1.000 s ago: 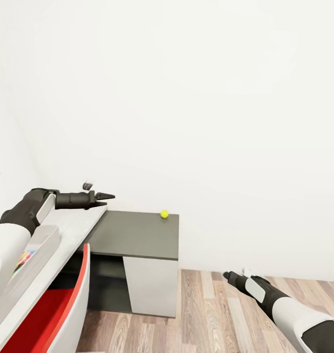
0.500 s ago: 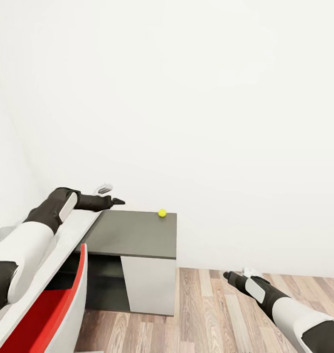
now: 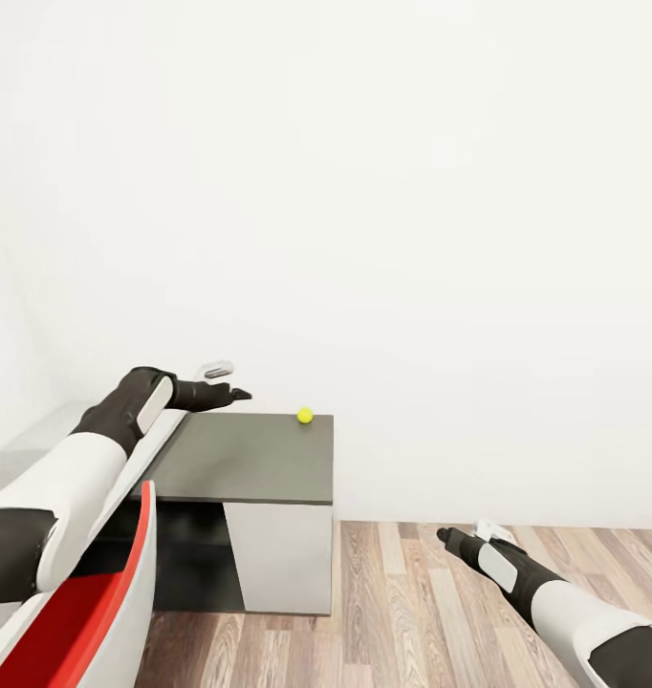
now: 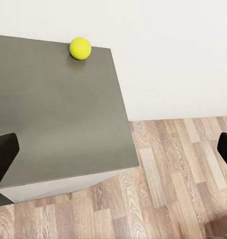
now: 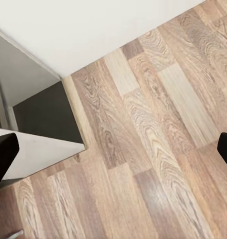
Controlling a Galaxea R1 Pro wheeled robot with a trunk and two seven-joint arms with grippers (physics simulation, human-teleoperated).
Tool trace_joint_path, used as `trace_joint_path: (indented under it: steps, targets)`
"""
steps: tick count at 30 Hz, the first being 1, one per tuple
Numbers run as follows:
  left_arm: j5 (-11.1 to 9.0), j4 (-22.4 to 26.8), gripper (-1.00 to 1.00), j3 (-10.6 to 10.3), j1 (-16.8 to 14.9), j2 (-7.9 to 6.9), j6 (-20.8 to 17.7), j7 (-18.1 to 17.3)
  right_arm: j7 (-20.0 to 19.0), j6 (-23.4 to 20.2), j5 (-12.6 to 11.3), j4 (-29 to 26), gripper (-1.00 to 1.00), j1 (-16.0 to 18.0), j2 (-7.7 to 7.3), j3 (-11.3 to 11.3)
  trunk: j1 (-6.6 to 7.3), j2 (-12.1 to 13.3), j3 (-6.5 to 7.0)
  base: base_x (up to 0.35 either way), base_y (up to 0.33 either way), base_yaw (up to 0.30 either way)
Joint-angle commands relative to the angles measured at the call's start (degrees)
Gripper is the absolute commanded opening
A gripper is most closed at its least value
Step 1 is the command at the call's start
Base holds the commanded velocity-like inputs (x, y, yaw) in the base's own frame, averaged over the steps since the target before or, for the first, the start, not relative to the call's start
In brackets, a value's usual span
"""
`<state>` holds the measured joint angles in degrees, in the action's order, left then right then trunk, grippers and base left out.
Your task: Put all the toys in the child's room - the three board games (two on the bed and one on the table), the two jigsaw puzzles on the table, and the tennis ball on the table - inside the toy box on the table in the child's room.
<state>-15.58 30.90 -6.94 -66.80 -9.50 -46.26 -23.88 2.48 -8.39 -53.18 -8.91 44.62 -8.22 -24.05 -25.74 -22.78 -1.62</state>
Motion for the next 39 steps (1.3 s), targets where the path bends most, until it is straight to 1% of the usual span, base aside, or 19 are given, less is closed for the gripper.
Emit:
trace_joint_path:
  steps: [1, 8, 12, 13, 14, 15, 16, 17, 18, 19, 21, 23, 26, 30, 32, 36, 37, 38, 39]
  targets:
    - [-0.4, 0.0, 1.00, -0.3, 0.0, -0.04, -0.2, 0.1, 0.3, -0.2, -0.4, -0.1, 1.00, 0.0, -0.04, -0.4, -0.04, -0.1, -0.14, 0.000, 0.000, -0.003]
    - [-0.3, 0.0, 1.00, -0.5, 0.2, 0.21, -0.1, 0.6, 0.3, -0.1, -0.4, -0.1, 1.00, 0.0, -0.01, -0.4, -0.04, -0.1, -0.14, 0.062, -0.056, -0.001]
    - [-0.3, 0.0, 1.00, -0.6, 0.6, 1.03, 0.0, 3.2, 0.3, -0.1, -0.4, -0.1, 1.00, 0.0, -0.03, -0.4, -0.04, -0.1, -0.14, 0.184, -0.193, 0.000]
    - [-0.3, 0.0, 1.00, -0.6, 0.7, 1.52, 0.0, 5.0, 0.3, -0.2, -0.4, -0.1, 1.00, 0.0, -0.03, -0.4, -0.04, -0.1, -0.14, 0.203, -0.207, 0.000]
    - [-0.3, 0.0, 1.00, -0.6, 0.8, 1.83, 0.0, 6.1, 0.3, -0.2, -0.4, -0.1, 1.00, 0.0, -0.04, -0.4, -0.04, -0.1, -0.14, 0.203, -0.203, 0.000]
    - [-0.3, 0.0, 1.00, -0.6, 0.8, 2.53, 0.0, 8.3, 0.3, -0.1, -0.4, -0.1, 1.00, 0.0, -0.04, -0.4, -0.04, -0.1, -0.14, 0.185, -0.180, 0.000]
    - [-0.3, 0.0, 1.00, -0.6, 0.9, 2.88, 0.0, 9.4, 0.3, -0.1, -0.4, -0.1, 1.00, 0.0, -0.02, -0.4, -0.04, -0.1, -0.14, 0.159, -0.154, 0.000]
    - [-0.3, 0.0, 1.00, -0.6, 0.9, 3.56, 0.0, 11.5, 0.3, -0.1, -0.4, -0.1, 1.00, 0.0, 0.05, -0.4, -0.04, -0.1, -0.14, 0.102, -0.099, 0.000]
    - [-0.3, 0.0, 1.00, -0.6, 1.0, 3.87, 0.0, 12.4, 0.3, -0.1, -0.4, -0.1, 1.00, 0.0, 0.09, -0.4, -0.04, -0.1, -0.14, 0.081, -0.079, 0.000]
    - [-0.3, 0.0, 1.00, -0.6, 1.0, 4.44, 0.1, 14.1, 0.3, -0.1, -0.4, -0.1, 1.00, 0.0, 0.11, -0.4, -0.04, -0.1, -0.14, 0.052, -0.050, 0.000]
    - [-0.3, 0.0, 1.00, -0.6, 1.4, 5.15, 0.1, 16.0, 0.3, -0.1, -0.4, -0.1, 1.00, 0.0, 0.15, -0.4, -0.04, -0.1, -0.14, 0.034, -0.033, -0.002]
    - [-0.3, 0.0, 1.00, -0.6, 1.7, 5.61, 0.7, 17.2, 0.3, -0.1, -0.4, -0.2, 1.00, 0.0, 0.25, -0.4, -0.04, -0.1, -0.14, 0.017, -0.017, -0.022]
    - [-0.3, 0.0, 1.00, -0.6, 1.9, 6.01, 2.2, 17.9, 0.3, -0.1, -0.3, -0.2, 1.00, 0.0, 0.39, -0.4, -0.04, -0.1, -0.14, 0.008, -0.008, -0.036]
    - [-0.2, -0.1, 1.00, -0.7, 2.1, 6.32, 3.2, 18.7, 0.4, -0.2, -0.3, -0.3, 1.00, 0.0, 0.56, -0.4, -0.04, -0.1, -0.14, 0.003, -0.003, -0.014]
    - [-0.2, -0.2, 1.00, -0.8, 2.2, 6.56, 3.4, 20.0, 0.4, -0.2, -0.3, -0.3, 1.00, 0.0, 0.61, -0.4, -0.04, -0.1, -0.14, 0.001, -0.001, -0.004]
    - [-0.2, -0.4, 1.00, -0.8, 2.2, 8.28, 3.7, 25.9, 0.5, -0.2, -0.3, -0.3, 1.00, 0.0, 0.65, -0.5, -0.04, -0.1, -0.14, 0.000, 0.000, -0.001]
    - [-0.3, -0.4, 1.00, -0.8, 2.2, 8.89, 3.8, 27.6, 0.9, -0.2, -0.3, -0.3, 1.00, 0.0, 0.66, -0.5, -0.04, -0.1, -0.14, 0.000, 0.000, 0.000]
    - [-0.3, -0.4, 1.00, -0.8, 2.2, 9.24, 3.8, 28.3, 1.3, -0.3, -0.3, -0.3, 1.00, 0.0, 0.66, -0.6, -0.04, -0.1, -0.14, 0.000, 0.000, 0.000]
    - [-0.3, -0.5, 1.00, -0.8, 2.3, 9.95, 4.2, 29.6, 2.4, -0.3, -0.3, -0.3, 1.00, 0.0, 0.66, -0.6, -0.04, -0.1, -0.14, 0.000, 0.000, 0.000]
